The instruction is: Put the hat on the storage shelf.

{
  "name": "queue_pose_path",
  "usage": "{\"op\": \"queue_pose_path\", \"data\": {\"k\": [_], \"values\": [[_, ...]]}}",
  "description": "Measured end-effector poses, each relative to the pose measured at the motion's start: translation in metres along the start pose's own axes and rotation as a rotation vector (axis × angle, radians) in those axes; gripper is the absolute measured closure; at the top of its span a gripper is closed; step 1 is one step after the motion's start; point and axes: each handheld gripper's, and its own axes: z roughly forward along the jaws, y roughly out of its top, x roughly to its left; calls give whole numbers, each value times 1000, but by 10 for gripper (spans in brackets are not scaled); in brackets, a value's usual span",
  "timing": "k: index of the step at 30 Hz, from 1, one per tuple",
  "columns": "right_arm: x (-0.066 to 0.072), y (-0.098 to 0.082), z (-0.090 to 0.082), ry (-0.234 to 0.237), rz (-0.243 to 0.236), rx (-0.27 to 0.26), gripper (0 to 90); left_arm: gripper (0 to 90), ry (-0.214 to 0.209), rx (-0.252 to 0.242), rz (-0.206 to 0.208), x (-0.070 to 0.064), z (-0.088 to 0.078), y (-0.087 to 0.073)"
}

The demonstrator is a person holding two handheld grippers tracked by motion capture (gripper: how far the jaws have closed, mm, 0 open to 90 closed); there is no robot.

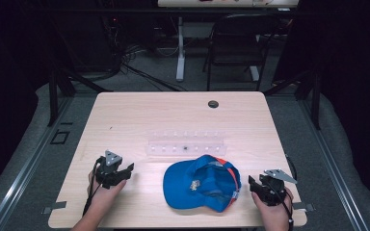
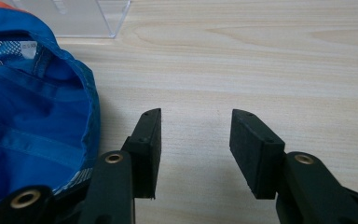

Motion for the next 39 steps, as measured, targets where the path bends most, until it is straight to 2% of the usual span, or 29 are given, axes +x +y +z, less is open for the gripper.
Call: {"op": "queue_pose_path", "data": {"k": [4, 8, 10, 14, 16, 21, 23, 24, 31, 39], "values": [[0, 1, -1, 6, 0, -6, 541, 473, -1, -5, -1, 0, -2, -1], [0, 1, 0, 18, 6, 15, 541, 473, 0, 4, 8, 2, -2, -4], [0, 4, 1, 23, -2, 22, 538, 474, -1, -1, 2, 3, -4, -4], [1, 4, 2, 38, 14, 49, 536, 473, 5, -2, -5, 3, -7, -7], [4, 3, 3, 37, 0, 66, 537, 473, 6, -3, 4, 3, -8, -6], [3, 8, 1, 47, 4, 60, 539, 473, 7, 3, 17, 2, -7, -7], [2, 11, 1, 57, 7, 80, 538, 473, 8, 1, 8, 2, -7, -8], [1, 13, 3, 70, -5, 110, 538, 473, 10, 3, 13, 2, -7, -8], [1, 16, 8, 73, 6, 169, 538, 473, 19, 5, 6, 3, -9, -10], [9, 28, 5, 75, -53, 231, 532, 472, 21, 1, 5, 3, -11, -11]]}}
